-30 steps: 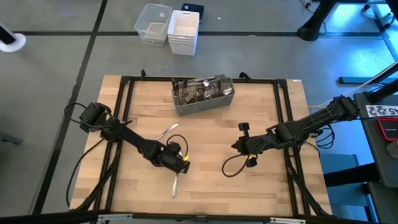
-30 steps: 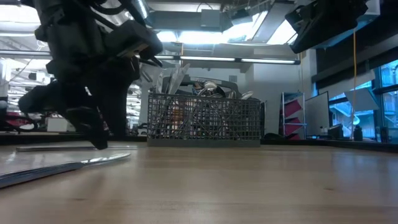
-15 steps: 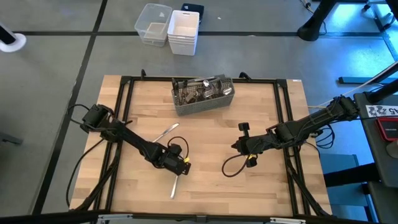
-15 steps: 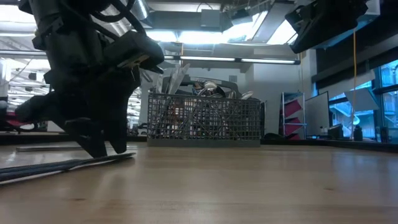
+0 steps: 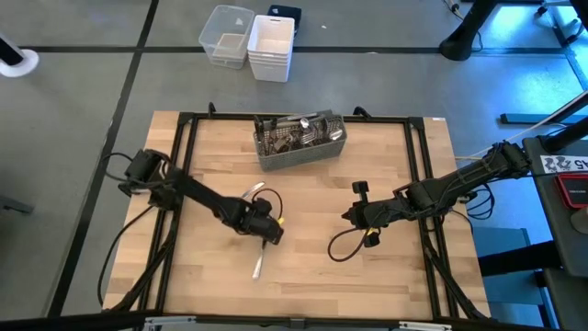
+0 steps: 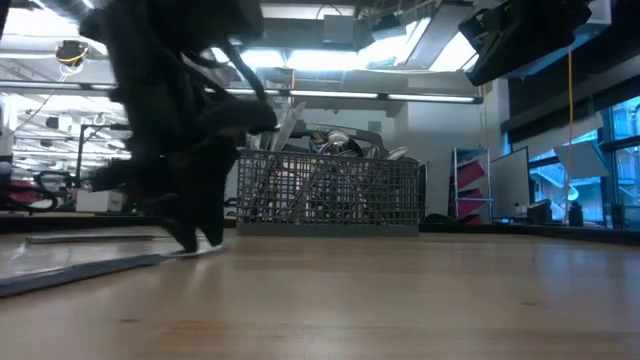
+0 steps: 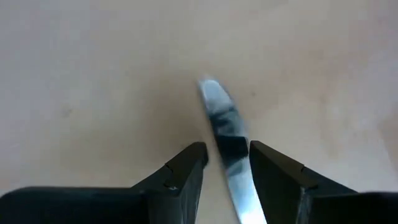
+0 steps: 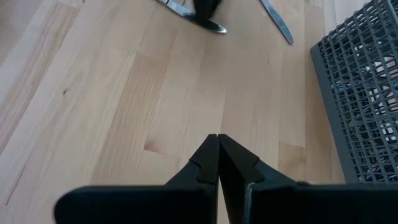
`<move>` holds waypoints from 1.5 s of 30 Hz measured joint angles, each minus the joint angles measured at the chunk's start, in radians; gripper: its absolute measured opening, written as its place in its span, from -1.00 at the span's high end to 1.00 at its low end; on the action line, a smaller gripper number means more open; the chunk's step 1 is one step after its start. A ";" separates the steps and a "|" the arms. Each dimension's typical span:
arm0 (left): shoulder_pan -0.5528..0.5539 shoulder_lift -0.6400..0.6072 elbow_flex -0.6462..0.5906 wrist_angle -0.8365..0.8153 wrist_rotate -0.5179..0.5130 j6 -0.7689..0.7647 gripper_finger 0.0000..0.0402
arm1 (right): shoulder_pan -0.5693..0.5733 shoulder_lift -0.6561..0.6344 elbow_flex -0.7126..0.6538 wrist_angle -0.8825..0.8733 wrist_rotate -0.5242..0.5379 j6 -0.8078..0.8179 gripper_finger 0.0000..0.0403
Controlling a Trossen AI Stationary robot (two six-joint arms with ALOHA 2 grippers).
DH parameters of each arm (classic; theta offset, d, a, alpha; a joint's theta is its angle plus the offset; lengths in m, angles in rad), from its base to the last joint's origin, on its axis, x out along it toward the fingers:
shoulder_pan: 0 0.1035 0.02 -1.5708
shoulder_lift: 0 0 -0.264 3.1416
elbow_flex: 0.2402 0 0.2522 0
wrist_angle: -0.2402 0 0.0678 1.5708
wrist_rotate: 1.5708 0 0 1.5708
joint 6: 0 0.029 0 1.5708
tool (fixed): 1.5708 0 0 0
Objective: Sort silverware
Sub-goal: Put the silver table knife into the gray silverware organizer
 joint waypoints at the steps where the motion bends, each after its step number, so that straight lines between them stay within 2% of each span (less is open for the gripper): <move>1: 0.020 0.000 0.000 0.000 0.001 0.027 0.37 | 0.000 0.000 0.000 0.000 0.000 0.000 0.95; 5: 0.094 0.003 -0.002 -0.020 -0.049 0.134 0.37 | 0.000 0.000 0.000 0.001 0.000 0.000 0.95; 9: 0.147 0.002 0.000 -0.025 -0.040 0.206 0.37 | 0.000 0.000 0.000 -0.001 -0.002 0.000 0.95; 14: 0.164 -0.020 0.030 -0.037 -0.069 0.281 0.37 | 0.000 0.000 0.000 -0.001 -0.016 0.000 0.95; 18: 0.150 -0.084 0.055 -0.033 -0.089 0.304 0.37 | 0.000 0.000 0.000 0.001 -0.017 0.000 0.95; 23: 0.070 -0.137 0.081 -0.090 -0.068 0.189 0.37 | 0.000 0.000 0.000 -0.001 -0.018 0.000 0.95; 26: 0.005 -0.146 0.091 -0.137 -0.009 0.104 0.37 | 0.000 0.000 0.000 -0.001 -0.018 0.000 0.95; 29: -0.067 -0.146 0.092 -0.123 0.044 0.030 0.37 | 0.000 0.000 0.000 -0.001 -0.018 0.000 0.95; 34: -0.174 -0.131 0.092 -0.113 0.050 -0.096 0.37 | 0.000 0.000 0.000 0.001 -0.018 0.000 0.95; 38: -0.232 -0.101 0.092 -0.068 0.047 -0.163 0.37 | 0.000 0.000 0.000 0.001 -0.018 0.000 0.95; 45: -0.286 -0.019 0.092 0.112 0.043 -0.170 0.37 | 0.000 0.000 0.000 0.001 -0.018 0.000 0.95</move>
